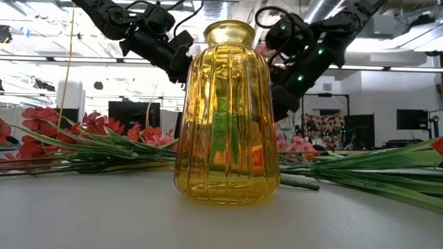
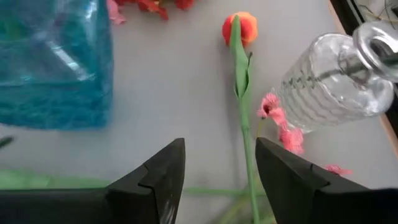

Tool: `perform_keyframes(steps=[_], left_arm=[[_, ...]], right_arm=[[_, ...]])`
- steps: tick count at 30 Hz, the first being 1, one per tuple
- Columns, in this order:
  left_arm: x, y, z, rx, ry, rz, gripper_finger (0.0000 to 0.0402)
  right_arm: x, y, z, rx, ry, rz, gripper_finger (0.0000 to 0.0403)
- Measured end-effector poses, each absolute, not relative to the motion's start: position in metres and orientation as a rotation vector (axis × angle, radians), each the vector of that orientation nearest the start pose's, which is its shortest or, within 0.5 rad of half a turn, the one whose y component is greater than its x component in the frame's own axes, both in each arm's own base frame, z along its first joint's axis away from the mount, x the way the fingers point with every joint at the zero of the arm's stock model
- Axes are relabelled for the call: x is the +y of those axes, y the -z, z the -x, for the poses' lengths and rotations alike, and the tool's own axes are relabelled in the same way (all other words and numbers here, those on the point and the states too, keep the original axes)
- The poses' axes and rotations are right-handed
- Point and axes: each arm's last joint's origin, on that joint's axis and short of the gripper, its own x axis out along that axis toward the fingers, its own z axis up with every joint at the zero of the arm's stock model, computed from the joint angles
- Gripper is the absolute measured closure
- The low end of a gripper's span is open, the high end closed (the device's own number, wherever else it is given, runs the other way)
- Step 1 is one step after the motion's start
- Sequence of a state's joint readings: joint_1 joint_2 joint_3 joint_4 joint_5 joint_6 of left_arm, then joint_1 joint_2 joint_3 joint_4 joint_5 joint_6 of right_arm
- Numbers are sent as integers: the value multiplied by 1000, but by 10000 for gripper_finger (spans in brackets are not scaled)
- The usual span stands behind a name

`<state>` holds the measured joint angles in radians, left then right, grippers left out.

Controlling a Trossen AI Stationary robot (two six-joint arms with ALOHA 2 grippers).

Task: Sort flowers into vase by color
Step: Put the top left orange flower into the yellow vase

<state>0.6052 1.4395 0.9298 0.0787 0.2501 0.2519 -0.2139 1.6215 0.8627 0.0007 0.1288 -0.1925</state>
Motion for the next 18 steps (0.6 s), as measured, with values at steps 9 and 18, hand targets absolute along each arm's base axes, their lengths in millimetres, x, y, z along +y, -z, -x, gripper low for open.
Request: perform_keyframes(steps=[9,18], left_arm=[[173,-257,-263,448,-293,-59,239],[173,-257,-263,448,-293,-58,239]], right_arm=[[-95,-147,-317,856,305,117,210],[-99,-127,-319,913,307,106,242]])
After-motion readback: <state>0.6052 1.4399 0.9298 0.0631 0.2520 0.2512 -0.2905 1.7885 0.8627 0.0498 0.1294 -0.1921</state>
